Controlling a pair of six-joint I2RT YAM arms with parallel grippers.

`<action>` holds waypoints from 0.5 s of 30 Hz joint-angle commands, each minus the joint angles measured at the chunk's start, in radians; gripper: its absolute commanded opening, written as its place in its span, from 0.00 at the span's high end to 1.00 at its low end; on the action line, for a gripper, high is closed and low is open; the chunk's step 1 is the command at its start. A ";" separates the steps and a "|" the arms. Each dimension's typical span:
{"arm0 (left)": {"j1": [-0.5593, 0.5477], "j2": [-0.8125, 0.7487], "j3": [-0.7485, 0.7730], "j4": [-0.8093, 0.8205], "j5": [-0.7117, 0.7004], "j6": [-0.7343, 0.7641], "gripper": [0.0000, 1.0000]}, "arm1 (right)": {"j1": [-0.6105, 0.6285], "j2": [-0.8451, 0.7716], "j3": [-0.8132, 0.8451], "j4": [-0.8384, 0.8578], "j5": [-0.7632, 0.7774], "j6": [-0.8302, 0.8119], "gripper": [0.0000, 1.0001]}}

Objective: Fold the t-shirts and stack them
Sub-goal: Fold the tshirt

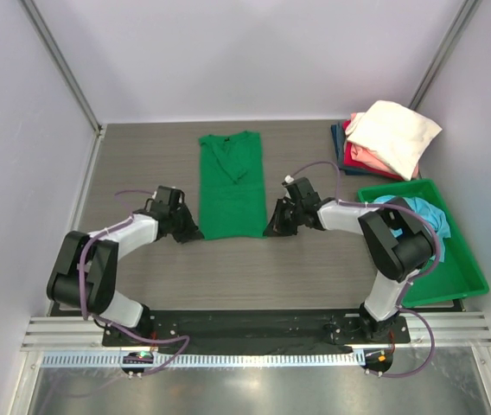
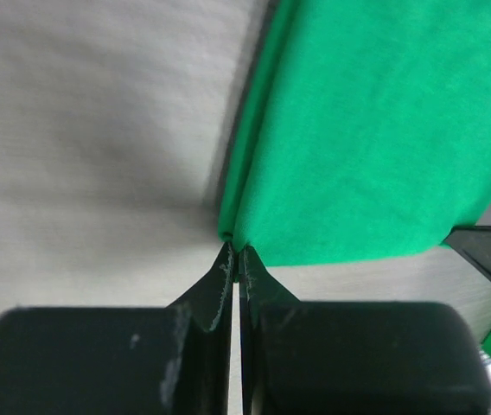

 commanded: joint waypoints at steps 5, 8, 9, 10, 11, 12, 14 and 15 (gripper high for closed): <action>-0.170 -0.305 0.025 -0.290 -0.186 -0.070 1.00 | 0.017 -0.261 -0.104 -0.133 0.031 -0.005 0.99; -0.245 -0.446 0.037 -0.422 -0.247 -0.116 1.00 | 0.041 -0.416 -0.147 -0.218 0.054 0.007 0.99; -0.260 -0.483 0.045 -0.454 -0.254 -0.130 1.00 | 0.054 -0.453 -0.155 -0.275 0.072 0.010 0.99; -0.276 -0.516 0.048 -0.509 -0.257 -0.159 1.00 | 0.066 -0.537 -0.163 -0.304 0.086 0.019 0.99; -0.305 -0.572 0.054 -0.536 -0.258 -0.174 1.00 | 0.092 -0.574 -0.169 -0.330 0.095 0.024 0.99; -0.316 -0.596 0.069 -0.565 -0.260 -0.185 1.00 | 0.109 -0.617 -0.172 -0.382 0.104 0.034 0.99; -0.348 -0.657 0.089 -0.648 -0.263 -0.213 1.00 | 0.161 -0.715 -0.166 -0.430 0.144 0.068 0.99; -0.353 -0.671 0.115 -0.675 -0.268 -0.216 1.00 | 0.178 -0.741 -0.160 -0.470 0.158 0.080 0.99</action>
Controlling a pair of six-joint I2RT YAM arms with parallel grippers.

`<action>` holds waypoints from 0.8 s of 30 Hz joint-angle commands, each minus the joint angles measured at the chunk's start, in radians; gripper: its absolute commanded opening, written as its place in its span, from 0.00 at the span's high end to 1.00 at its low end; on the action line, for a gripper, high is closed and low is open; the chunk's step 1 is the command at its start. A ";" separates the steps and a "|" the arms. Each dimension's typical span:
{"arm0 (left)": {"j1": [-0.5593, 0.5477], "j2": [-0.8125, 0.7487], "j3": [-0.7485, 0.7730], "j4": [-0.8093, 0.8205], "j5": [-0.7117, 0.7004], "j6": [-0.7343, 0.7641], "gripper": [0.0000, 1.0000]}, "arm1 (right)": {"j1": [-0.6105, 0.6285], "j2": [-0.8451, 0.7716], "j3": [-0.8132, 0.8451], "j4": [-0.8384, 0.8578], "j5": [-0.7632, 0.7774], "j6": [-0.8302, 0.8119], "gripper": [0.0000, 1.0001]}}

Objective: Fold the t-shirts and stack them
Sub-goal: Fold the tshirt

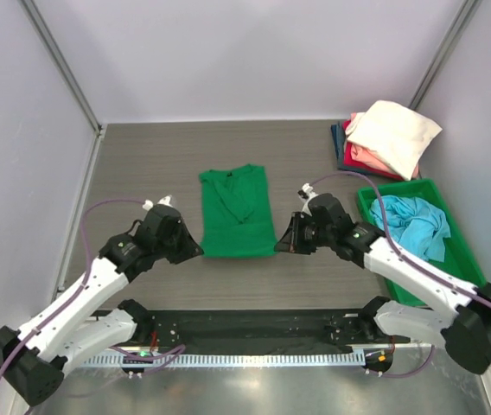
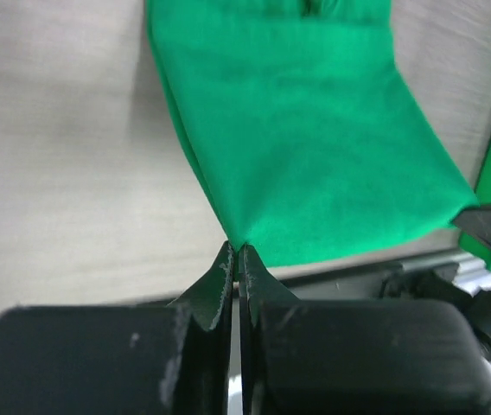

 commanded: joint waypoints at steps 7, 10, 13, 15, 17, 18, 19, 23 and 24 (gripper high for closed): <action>-0.028 -0.052 0.244 -0.349 -0.176 -0.020 1.00 | 0.088 -0.120 0.184 -0.259 0.166 0.049 0.99; -0.028 0.045 0.330 -0.352 -0.210 0.030 1.00 | 0.082 -0.037 0.283 -0.301 0.230 -0.010 0.99; -0.021 0.140 0.400 -0.329 -0.230 0.073 1.00 | 0.036 0.045 0.344 -0.304 0.235 -0.053 0.99; -0.008 0.188 0.452 -0.303 -0.232 0.107 1.00 | 0.003 0.094 0.379 -0.304 0.218 -0.082 0.99; 0.025 0.256 0.503 -0.279 -0.216 0.134 1.00 | -0.049 0.127 0.401 -0.301 0.207 -0.103 0.99; 0.041 0.281 0.520 -0.259 -0.204 0.157 1.00 | -0.064 0.145 0.422 -0.296 0.192 -0.113 0.99; 0.076 0.303 0.537 -0.245 -0.189 0.174 1.00 | -0.078 0.177 0.432 -0.291 0.184 -0.133 0.99; 0.151 0.457 0.633 -0.210 -0.126 0.217 1.00 | -0.150 0.262 0.470 -0.256 0.140 -0.173 0.99; 0.163 0.482 0.649 -0.196 -0.106 0.224 1.00 | -0.159 0.279 0.484 -0.252 0.132 -0.179 0.99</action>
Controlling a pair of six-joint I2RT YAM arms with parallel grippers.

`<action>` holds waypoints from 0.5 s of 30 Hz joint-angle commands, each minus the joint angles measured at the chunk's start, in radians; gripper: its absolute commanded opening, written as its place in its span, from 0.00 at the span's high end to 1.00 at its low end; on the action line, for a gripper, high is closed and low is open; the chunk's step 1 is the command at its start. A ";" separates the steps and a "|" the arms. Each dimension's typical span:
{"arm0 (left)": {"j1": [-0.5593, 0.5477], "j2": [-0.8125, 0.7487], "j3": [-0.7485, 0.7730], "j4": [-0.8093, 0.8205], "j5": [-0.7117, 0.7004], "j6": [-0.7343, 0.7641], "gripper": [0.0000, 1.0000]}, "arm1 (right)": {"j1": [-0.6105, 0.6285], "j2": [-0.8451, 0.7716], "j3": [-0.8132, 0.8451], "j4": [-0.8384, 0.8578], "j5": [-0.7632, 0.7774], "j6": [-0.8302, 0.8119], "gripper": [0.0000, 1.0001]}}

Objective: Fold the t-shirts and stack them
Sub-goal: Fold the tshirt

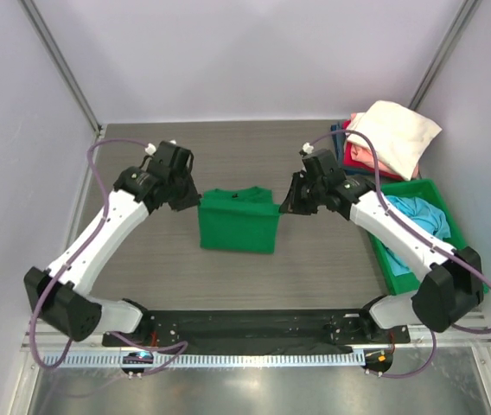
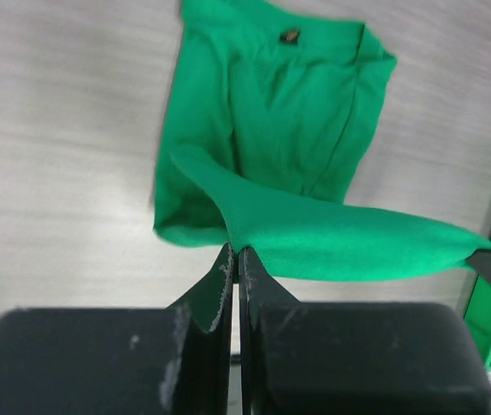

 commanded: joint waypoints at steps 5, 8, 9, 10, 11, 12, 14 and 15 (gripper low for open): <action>0.129 0.193 0.142 0.083 0.064 0.114 1.00 | -0.092 0.164 0.122 0.034 -0.039 -0.115 0.99; 0.166 0.288 0.195 0.094 0.090 0.128 1.00 | -0.115 0.249 0.175 0.048 -0.059 -0.132 0.99; 0.174 0.333 0.212 0.096 0.095 0.131 1.00 | -0.125 0.269 0.202 0.053 -0.065 -0.135 0.99; 0.186 0.355 0.228 0.094 0.098 0.132 1.00 | -0.131 0.293 0.219 0.056 -0.068 -0.138 0.99; 0.192 0.375 0.258 0.099 0.105 0.138 1.00 | -0.135 0.331 0.250 0.054 -0.076 -0.145 0.99; 0.197 0.400 0.275 0.097 0.111 0.142 1.00 | -0.138 0.353 0.264 0.057 -0.079 -0.148 0.99; 0.210 0.469 0.330 0.088 0.118 0.146 1.00 | -0.152 0.390 0.291 0.060 -0.088 -0.154 0.99; 0.213 0.490 0.347 0.074 0.116 0.152 1.00 | -0.157 0.427 0.317 0.060 -0.091 -0.161 0.99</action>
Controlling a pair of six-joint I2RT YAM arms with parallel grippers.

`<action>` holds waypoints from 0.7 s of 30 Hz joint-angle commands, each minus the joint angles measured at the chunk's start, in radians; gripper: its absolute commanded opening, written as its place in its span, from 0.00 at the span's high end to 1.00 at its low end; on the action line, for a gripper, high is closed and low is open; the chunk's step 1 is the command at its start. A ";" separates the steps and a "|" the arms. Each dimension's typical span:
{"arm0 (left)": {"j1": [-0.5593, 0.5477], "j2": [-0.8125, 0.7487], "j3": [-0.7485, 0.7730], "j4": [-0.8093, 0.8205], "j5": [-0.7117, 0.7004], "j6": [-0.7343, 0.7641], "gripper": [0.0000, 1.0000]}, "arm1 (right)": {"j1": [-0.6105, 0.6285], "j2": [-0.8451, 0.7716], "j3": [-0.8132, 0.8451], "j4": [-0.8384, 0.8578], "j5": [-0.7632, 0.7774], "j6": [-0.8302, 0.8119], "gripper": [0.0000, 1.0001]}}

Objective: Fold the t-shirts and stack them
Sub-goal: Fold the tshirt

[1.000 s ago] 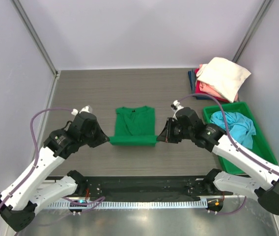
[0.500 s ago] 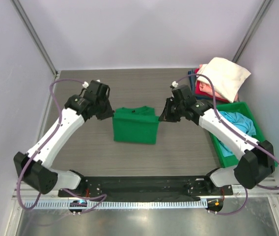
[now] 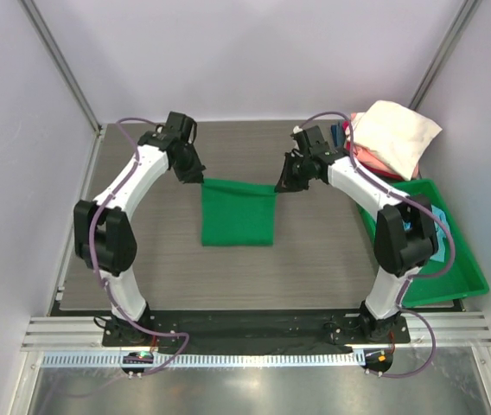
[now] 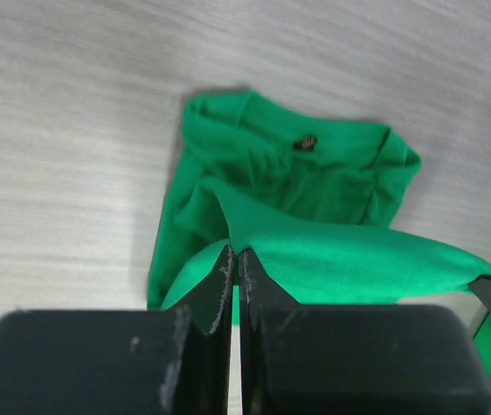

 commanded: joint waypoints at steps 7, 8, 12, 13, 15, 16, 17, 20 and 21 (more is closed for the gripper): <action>0.055 0.166 0.166 0.005 -0.019 0.057 1.00 | -0.061 0.187 0.166 -0.001 -0.019 -0.066 0.99; 0.055 0.197 0.175 0.002 -0.019 0.058 1.00 | -0.067 0.201 0.175 0.000 -0.021 -0.066 0.99; 0.071 0.266 0.229 -0.007 -0.019 0.055 1.00 | -0.079 0.279 0.246 0.006 -0.042 -0.065 0.99; 0.074 0.284 0.258 -0.006 -0.019 0.055 1.00 | -0.081 0.294 0.263 0.006 -0.056 -0.065 0.98; 0.087 0.347 0.316 -0.044 -0.019 0.055 0.99 | -0.090 0.348 0.329 0.006 -0.080 -0.069 0.89; 0.094 0.369 0.382 -0.061 -0.019 0.057 0.99 | -0.095 0.369 0.356 0.006 -0.097 -0.069 0.87; 0.098 0.384 0.413 -0.099 -0.019 0.055 0.98 | -0.098 0.401 0.417 0.008 -0.132 -0.069 0.85; 0.120 0.442 0.509 -0.130 0.024 0.066 0.59 | -0.107 0.449 0.523 -0.006 -0.143 -0.068 0.44; 0.132 0.456 0.538 -0.151 0.034 0.069 0.52 | -0.109 0.455 0.539 -0.010 -0.140 -0.063 0.35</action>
